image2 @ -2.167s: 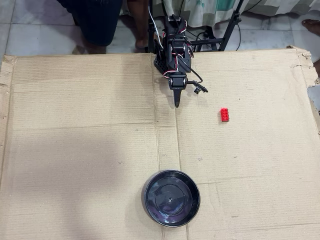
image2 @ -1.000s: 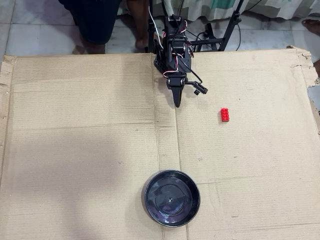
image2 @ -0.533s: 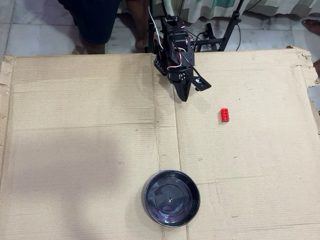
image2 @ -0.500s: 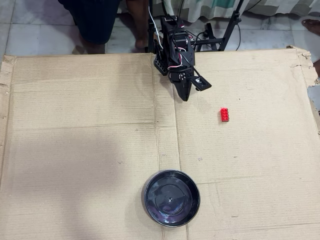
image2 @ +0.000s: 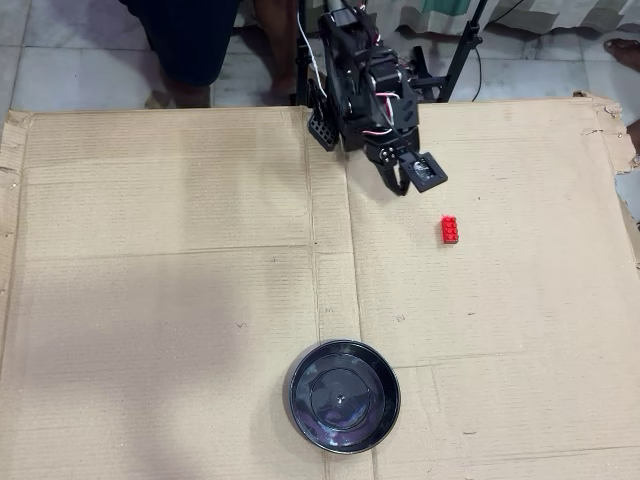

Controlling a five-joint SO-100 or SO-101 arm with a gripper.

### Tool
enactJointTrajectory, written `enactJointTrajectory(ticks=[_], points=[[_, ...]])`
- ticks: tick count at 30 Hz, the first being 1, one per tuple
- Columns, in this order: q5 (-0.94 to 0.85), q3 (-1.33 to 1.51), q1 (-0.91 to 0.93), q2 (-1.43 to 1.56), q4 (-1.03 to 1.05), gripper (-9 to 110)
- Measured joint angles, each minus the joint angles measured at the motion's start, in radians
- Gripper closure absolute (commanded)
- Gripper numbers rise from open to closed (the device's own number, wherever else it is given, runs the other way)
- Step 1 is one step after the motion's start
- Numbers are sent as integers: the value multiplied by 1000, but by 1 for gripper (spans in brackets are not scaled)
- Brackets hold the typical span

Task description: Grasp a lego block and put it in the bin.

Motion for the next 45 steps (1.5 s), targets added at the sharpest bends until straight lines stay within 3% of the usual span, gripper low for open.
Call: enactJointTrajectory(ticks=[15, 24, 31, 45], points=[[534, -370, -190, -431, 11, 100], [759, -678, -236, -614, 275, 100], [838, -962, -268, -815, 491, 100], [919, -1014, -325, -1029, 505, 99]])
